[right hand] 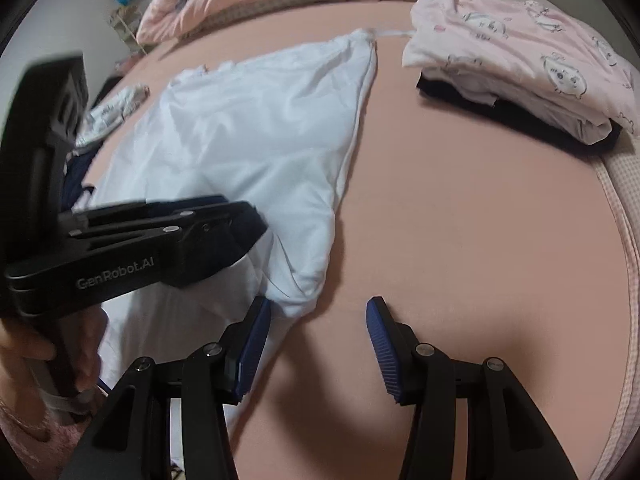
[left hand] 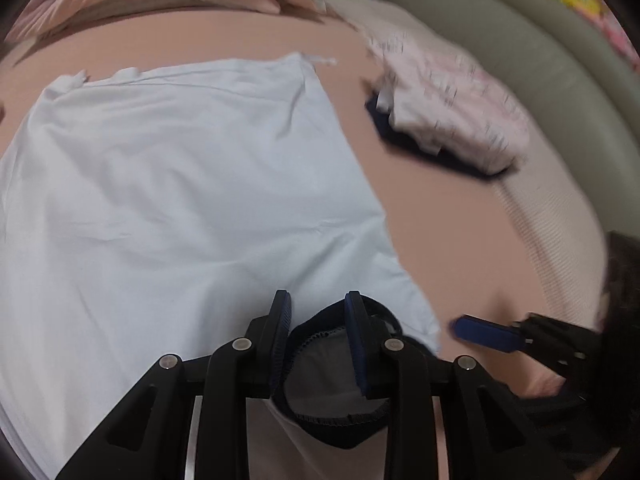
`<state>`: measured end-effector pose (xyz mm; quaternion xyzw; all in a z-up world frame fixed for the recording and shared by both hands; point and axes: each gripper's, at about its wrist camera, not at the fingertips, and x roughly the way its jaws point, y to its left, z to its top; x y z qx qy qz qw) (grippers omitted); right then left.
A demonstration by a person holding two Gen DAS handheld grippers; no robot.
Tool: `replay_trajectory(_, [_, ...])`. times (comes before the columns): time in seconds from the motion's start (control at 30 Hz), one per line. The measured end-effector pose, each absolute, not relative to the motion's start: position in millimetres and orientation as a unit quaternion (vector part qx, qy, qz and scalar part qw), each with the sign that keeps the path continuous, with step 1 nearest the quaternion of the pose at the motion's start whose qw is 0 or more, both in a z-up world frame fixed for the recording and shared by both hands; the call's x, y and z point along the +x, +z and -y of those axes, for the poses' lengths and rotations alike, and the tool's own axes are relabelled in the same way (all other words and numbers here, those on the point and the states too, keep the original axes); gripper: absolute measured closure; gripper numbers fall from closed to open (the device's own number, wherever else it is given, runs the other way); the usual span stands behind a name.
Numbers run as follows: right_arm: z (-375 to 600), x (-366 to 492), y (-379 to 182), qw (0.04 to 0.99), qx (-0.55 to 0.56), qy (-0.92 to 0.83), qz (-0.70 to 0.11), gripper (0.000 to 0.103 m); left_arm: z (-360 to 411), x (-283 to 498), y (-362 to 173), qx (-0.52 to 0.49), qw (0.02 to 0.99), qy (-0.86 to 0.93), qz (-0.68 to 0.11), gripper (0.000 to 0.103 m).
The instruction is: Fold clothes
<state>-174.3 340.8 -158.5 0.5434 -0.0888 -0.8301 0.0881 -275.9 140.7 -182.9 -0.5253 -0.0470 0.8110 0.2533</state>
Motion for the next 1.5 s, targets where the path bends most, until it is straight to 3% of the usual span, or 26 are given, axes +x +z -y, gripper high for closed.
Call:
replay_trajectory(0.17, [-327.6, -172.8, -149.4, 0.134, 0.525, -0.838, 0.071, 0.053, -108.9, -252.1, -167.3, -0.509, 0.24, 0.824, 0.057, 0.078])
replay_trajectory(0.3, [-320.5, -176.6, -143.7, 0.153, 0.521, -0.837, 0.073, 0.053, -104.2, -231.1, -174.7, -0.531, 0.251, 0.809, 0.012, 0.078])
replay_trajectory(0.53, [-308.9, -192.9, -158.4, 0.137, 0.556, -0.818, 0.056, 0.053, -124.1, -214.6, -193.7, -0.55, 0.288, 0.783, -0.029, 0.078])
replay_trajectory(0.93, [-366.8, -195.4, -147.5, 0.026, 0.493, -0.855, 0.161, 0.053, -126.5, -228.9, -191.6, -0.522, 0.224, 0.823, -0.006, 0.078])
replay_trajectory(1.1, [-352.4, -197.0, -155.7, 0.04, 0.504, -0.85, 0.15, 0.053, -132.0, -222.4, -179.8, -0.505, 0.239, 0.83, -0.009, 0.078])
replay_trajectory(1.37, [-325.7, -200.6, -170.7, 0.065, 0.525, -0.839, 0.127, 0.053, -118.5, -243.2, -199.6, -0.524, 0.164, 0.836, 0.018, 0.078])
replay_trajectory(1.5, [-331.1, -198.6, -167.0, 0.02, 0.509, -0.853, 0.111, 0.054, -112.2, -243.0, -202.2, -0.526, 0.131, 0.84, 0.013, 0.078])
